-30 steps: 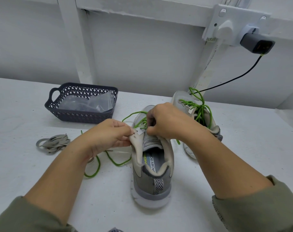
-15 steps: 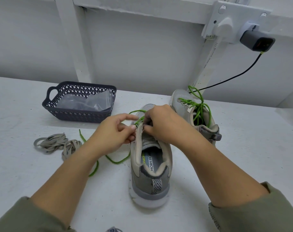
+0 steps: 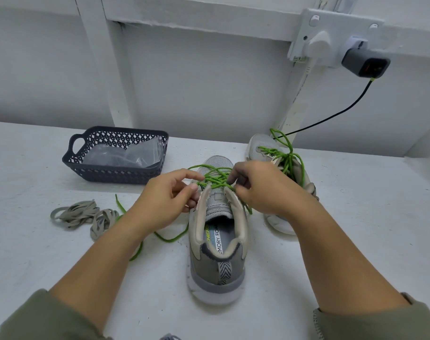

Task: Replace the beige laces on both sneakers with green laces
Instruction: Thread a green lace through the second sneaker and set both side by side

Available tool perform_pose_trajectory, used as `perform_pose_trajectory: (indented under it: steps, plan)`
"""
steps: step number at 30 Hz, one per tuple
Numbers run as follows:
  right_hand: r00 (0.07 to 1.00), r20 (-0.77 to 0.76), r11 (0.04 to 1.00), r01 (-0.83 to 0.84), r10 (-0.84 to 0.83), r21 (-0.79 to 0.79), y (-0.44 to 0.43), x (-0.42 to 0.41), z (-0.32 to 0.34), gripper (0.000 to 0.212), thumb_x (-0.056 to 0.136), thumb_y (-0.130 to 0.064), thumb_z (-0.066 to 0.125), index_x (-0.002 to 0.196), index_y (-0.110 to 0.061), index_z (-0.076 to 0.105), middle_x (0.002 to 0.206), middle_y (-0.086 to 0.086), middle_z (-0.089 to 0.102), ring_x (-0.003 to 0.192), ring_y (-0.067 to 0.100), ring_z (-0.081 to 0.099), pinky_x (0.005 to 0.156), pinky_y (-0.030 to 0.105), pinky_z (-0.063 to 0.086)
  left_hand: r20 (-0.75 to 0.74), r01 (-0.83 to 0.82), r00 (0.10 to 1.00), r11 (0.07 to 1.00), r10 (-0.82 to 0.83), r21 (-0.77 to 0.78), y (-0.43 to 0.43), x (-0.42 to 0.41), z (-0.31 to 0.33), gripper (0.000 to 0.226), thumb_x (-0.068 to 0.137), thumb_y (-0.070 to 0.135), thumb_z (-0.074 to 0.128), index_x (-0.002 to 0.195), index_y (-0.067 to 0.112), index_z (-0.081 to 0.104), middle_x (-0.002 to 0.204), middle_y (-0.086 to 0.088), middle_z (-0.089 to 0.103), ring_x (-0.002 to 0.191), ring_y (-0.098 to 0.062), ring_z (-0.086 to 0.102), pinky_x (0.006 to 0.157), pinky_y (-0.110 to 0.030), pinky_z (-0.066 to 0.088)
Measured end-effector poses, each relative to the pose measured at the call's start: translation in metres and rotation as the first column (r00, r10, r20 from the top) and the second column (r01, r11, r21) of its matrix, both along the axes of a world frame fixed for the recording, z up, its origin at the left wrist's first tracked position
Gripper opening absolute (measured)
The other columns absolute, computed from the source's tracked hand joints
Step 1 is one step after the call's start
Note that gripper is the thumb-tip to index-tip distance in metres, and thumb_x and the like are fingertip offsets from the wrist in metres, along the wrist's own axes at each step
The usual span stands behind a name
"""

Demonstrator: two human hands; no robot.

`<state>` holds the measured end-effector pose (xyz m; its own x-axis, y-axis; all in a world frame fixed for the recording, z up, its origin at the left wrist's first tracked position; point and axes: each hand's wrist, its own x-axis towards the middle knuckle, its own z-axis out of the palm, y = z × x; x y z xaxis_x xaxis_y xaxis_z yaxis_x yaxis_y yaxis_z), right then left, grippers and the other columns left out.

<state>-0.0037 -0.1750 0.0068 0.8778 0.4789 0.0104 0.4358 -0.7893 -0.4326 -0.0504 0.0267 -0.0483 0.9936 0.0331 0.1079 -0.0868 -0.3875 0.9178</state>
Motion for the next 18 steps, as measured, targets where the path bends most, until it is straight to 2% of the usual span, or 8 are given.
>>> perform_pose_trajectory:
  steps: [5,8,11,13,15,16,18]
  plan:
    - [0.999,0.038,1.000,-0.022,0.022,0.003,0.001,-0.001,-0.003,0.019,0.092,-0.015,0.053,0.102,-0.023,0.067,0.081,-0.008,0.058,0.077,0.011,0.052,0.067,0.022,0.038,0.145,-0.057,0.989,0.992,0.040,0.112,-0.006,0.002,-0.006,0.017,0.093,0.006,0.059,0.093,0.020,0.070,0.074,0.000,0.071,0.060,-0.011,0.067,0.057,-0.021,0.056]
    - [0.999,0.039,1.000,-0.019,0.019,0.022,0.000,-0.003,-0.006,0.020,0.093,-0.016,0.052,0.104,-0.024,0.066,0.077,-0.013,0.054,0.078,0.010,0.052,0.067,0.023,0.039,0.140,-0.073,0.989,0.991,0.056,0.116,-0.004,0.003,-0.009,0.013,0.095,0.001,0.054,0.092,0.010,0.063,0.075,-0.005,0.070,0.059,-0.009,0.065,0.054,-0.016,0.052]
    - [0.999,0.039,1.000,-0.022,0.023,-0.004,0.000,-0.003,-0.007,0.023,0.093,-0.017,0.051,0.109,-0.026,0.065,0.079,-0.013,0.055,0.078,0.010,0.051,0.068,0.024,0.039,0.039,-0.043,0.998,0.999,0.044,-0.023,0.003,0.004,-0.010,0.014,0.097,-0.001,0.049,0.087,0.007,0.055,0.077,-0.003,0.070,0.063,-0.009,0.065,0.057,-0.023,0.056]
    - [0.999,0.016,0.999,-0.027,0.028,-0.038,0.000,-0.003,-0.006,0.027,0.094,-0.016,0.048,0.112,-0.028,0.064,0.084,-0.010,0.058,0.078,0.010,0.052,0.067,0.024,0.039,-0.073,-0.042,0.997,0.981,0.028,-0.192,0.007,0.004,-0.010,0.015,0.100,0.002,0.042,0.087,0.007,0.047,0.090,-0.006,0.072,0.073,-0.013,0.069,0.064,-0.029,0.059]
    - [1.000,-0.010,0.998,-0.030,0.029,-0.052,-0.002,-0.003,-0.004,0.029,0.094,-0.016,0.047,0.115,-0.028,0.063,0.093,-0.007,0.062,0.081,0.011,0.052,0.069,0.024,0.039,-0.141,-0.044,0.990,0.962,0.006,-0.269,0.010,0.003,-0.009,0.014,0.102,0.006,0.039,0.089,0.006,0.045,0.098,-0.008,0.072,0.080,-0.015,0.071,0.069,-0.031,0.060]
    - [0.999,-0.017,0.998,-0.032,0.031,-0.052,-0.002,-0.003,-0.004,0.030,0.094,-0.016,0.047,0.116,-0.028,0.062,0.098,-0.005,0.063,0.083,0.012,0.053,0.070,0.024,0.039,-0.131,-0.038,0.991,0.969,0.006,-0.243,0.010,0.001,-0.008,0.012,0.102,0.007,0.040,0.091,0.006,0.046,0.099,-0.007,0.071,0.081,-0.015,0.070,0.068,-0.031,0.059]
    - [0.999,-0.025,0.998,-0.036,0.034,-0.054,-0.002,-0.003,-0.003,0.031,0.094,-0.016,0.047,0.119,-0.029,0.061,0.106,-0.003,0.064,0.088,0.013,0.055,0.073,0.024,0.040,-0.033,-0.029,0.999,0.995,0.026,-0.092,0.006,-0.002,-0.006,0.005,0.098,0.008,0.049,0.097,0.009,0.054,0.094,-0.003,0.071,0.078,-0.014,0.070,0.064,-0.029,0.059]
